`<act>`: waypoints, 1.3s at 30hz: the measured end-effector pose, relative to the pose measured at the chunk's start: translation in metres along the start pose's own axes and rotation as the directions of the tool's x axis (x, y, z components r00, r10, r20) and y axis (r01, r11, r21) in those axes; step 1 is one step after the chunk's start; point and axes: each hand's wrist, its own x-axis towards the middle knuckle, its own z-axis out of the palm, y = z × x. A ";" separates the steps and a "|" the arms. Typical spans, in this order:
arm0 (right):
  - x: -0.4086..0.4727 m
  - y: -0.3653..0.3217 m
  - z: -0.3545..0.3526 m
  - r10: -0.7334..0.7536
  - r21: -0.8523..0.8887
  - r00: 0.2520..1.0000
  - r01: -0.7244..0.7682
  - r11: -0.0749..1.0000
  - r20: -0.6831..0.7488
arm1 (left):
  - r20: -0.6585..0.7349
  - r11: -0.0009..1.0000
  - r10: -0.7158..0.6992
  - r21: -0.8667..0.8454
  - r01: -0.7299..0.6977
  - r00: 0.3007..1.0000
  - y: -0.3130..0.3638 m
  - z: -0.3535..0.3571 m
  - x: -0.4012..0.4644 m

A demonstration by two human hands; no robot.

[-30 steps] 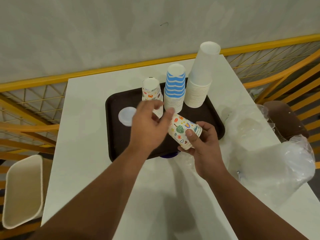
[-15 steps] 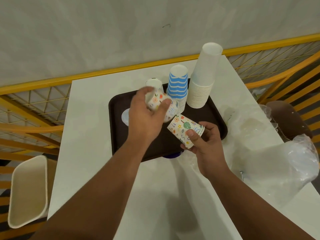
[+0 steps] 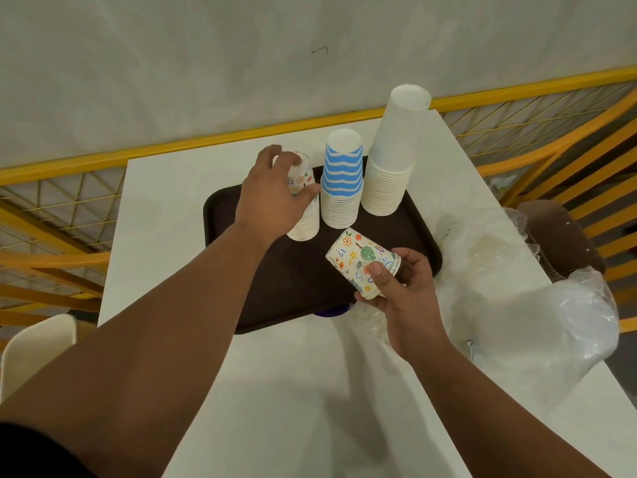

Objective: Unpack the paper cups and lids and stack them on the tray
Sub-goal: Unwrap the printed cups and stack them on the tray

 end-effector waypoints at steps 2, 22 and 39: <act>0.000 -0.001 0.000 -0.014 0.006 1.000 0.014 1.000 0.013 | -0.119 0.999 -0.008 -0.041 0.003 0.993 0.006 -0.006 -0.013; -0.003 0.001 0.010 -0.003 -0.043 0.982 0.011 0.999 0.190 | 0.241 0.557 -0.422 -0.691 0.460 0.874 0.034 -0.012 -0.096; 0.000 0.006 0.003 0.028 -0.038 1.000 -0.028 0.999 0.004 | -0.004 0.999 0.032 0.002 -0.032 0.999 0.009 -0.009 0.016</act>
